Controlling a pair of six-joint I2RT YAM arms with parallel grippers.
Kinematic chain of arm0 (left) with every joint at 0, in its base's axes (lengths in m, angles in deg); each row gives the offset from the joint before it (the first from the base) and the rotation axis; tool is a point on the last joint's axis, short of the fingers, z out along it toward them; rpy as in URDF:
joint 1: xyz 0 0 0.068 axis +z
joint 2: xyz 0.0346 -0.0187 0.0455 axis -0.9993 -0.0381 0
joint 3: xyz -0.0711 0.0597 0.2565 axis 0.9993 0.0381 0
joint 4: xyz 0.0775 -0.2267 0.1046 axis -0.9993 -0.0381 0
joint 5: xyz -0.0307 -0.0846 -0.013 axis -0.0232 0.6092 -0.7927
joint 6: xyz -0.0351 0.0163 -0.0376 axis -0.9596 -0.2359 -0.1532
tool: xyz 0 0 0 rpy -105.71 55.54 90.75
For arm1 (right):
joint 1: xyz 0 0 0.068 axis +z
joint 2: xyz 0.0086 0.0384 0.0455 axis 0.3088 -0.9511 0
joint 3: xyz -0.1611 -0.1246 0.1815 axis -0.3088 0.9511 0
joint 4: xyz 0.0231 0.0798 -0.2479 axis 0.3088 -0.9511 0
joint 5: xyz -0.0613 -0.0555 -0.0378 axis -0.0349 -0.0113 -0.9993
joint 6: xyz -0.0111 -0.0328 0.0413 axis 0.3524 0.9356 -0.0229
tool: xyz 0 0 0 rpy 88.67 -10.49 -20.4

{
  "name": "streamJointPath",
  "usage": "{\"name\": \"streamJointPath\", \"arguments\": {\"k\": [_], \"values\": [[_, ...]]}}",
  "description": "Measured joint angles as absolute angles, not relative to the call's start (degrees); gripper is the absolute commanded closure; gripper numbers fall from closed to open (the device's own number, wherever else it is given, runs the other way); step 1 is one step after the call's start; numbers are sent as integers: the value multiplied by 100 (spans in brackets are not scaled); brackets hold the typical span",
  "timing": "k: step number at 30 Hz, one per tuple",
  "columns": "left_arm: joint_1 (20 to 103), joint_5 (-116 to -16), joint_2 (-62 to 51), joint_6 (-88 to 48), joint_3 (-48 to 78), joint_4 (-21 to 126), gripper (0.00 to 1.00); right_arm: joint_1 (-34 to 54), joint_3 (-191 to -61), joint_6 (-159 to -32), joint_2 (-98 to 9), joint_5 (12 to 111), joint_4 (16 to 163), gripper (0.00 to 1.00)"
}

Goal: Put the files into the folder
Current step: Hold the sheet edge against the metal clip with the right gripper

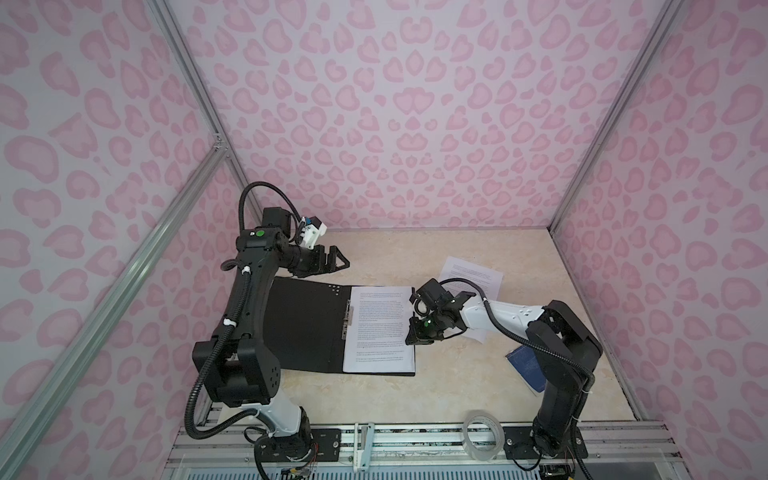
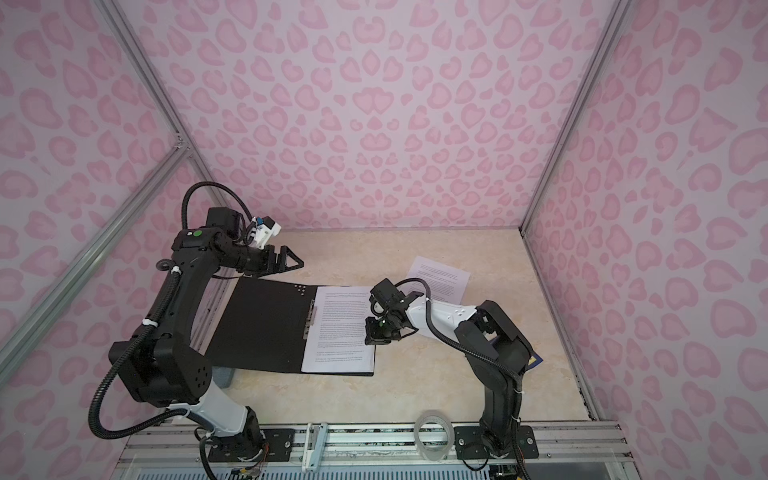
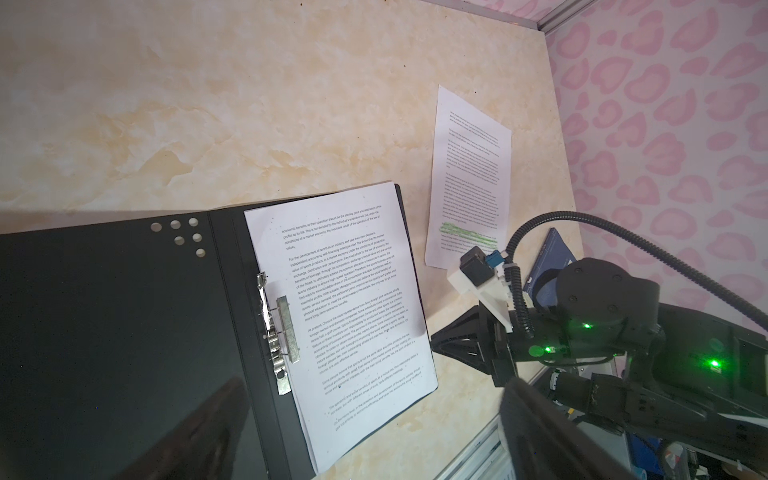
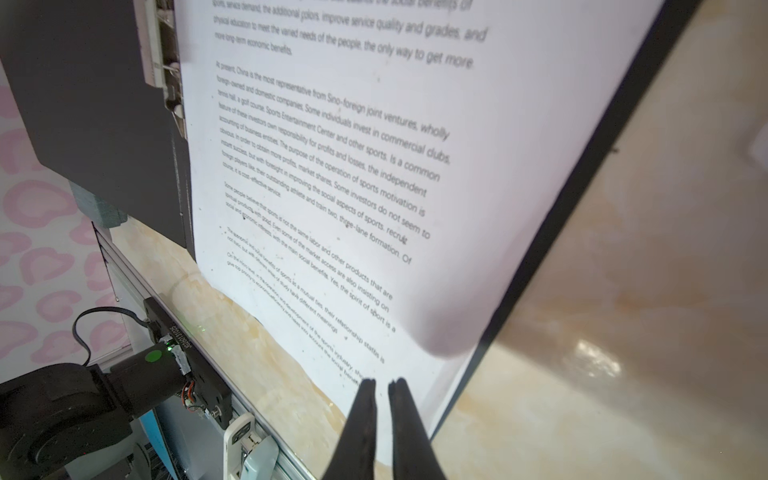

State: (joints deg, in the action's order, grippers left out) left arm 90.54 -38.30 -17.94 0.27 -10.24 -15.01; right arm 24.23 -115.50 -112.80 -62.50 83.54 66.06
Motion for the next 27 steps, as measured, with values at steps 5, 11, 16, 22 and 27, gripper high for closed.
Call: {"name": "streamJointPath", "arguments": {"k": [5, 11, 16, 22, 27], "values": [[9045, -3812, -1805, 23, -1024, -1501, 2, 2486, -11421, -11313, -6331, 8417, 6763, 87], [9043, -3808, -1836, -17, -1033, -1501, 2, 2508, -11353, -11326, -6410, 8443, 6861, 87], [9043, -3788, -1868, -19, -1055, -1499, 2, 2515, -11305, -11328, -6534, 8457, 6905, 87], [9017, -3773, -1879, -19, -1070, -1499, 2, 2541, -11288, -11328, -6582, 8546, 7030, 87], [8984, -3773, -1892, -19, -1098, -1503, 2, 2552, -11283, -11328, -6584, 8570, 7069, 85]]}}
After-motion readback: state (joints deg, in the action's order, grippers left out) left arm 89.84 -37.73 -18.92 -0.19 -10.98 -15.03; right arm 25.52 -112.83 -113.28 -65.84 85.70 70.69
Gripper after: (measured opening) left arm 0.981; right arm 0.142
